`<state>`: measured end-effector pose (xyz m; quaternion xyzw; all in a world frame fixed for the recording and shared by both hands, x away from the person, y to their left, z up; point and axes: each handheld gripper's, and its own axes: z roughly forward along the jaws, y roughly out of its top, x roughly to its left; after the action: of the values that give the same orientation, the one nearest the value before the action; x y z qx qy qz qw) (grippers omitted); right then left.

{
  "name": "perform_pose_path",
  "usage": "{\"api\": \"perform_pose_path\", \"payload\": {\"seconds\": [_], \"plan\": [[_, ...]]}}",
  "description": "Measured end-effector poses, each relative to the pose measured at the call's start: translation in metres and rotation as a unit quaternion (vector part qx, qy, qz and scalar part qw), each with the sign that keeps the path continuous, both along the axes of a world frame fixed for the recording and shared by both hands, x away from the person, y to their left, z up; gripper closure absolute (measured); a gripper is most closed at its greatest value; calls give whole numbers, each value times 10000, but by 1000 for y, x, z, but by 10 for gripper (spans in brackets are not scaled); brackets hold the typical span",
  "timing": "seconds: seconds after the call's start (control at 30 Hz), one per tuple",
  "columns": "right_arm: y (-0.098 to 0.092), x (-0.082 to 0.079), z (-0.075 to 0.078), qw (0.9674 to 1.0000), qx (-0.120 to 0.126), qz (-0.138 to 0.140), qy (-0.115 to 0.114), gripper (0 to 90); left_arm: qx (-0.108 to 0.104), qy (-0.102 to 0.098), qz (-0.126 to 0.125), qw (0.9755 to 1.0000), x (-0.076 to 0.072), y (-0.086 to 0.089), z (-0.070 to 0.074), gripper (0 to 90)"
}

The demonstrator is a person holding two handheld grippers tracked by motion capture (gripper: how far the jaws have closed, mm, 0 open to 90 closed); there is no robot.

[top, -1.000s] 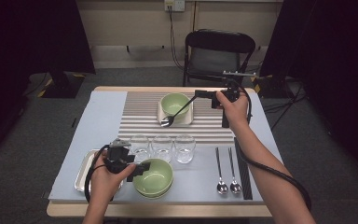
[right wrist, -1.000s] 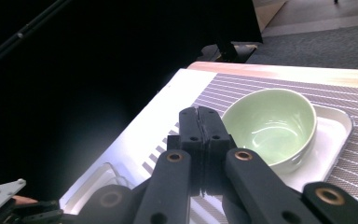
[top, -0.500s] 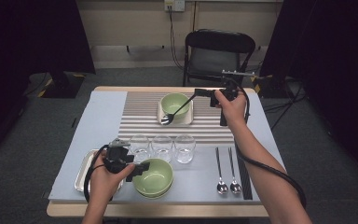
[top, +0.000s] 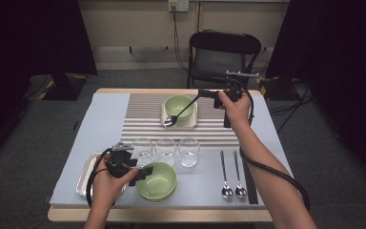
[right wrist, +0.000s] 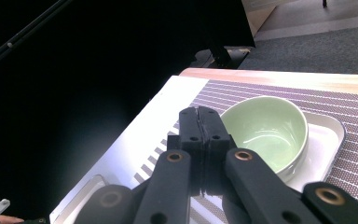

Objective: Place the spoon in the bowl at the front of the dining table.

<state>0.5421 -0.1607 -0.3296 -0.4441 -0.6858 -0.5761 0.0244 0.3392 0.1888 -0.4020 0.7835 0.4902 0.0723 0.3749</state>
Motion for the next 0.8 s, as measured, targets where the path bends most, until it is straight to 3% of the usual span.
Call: {"api": "perform_pose_path", "payload": {"seconds": [0.8], "plan": [[-3,11,0,9998,116,-162,24,899,14,7,9,10000,-1,1,0,272]]}}
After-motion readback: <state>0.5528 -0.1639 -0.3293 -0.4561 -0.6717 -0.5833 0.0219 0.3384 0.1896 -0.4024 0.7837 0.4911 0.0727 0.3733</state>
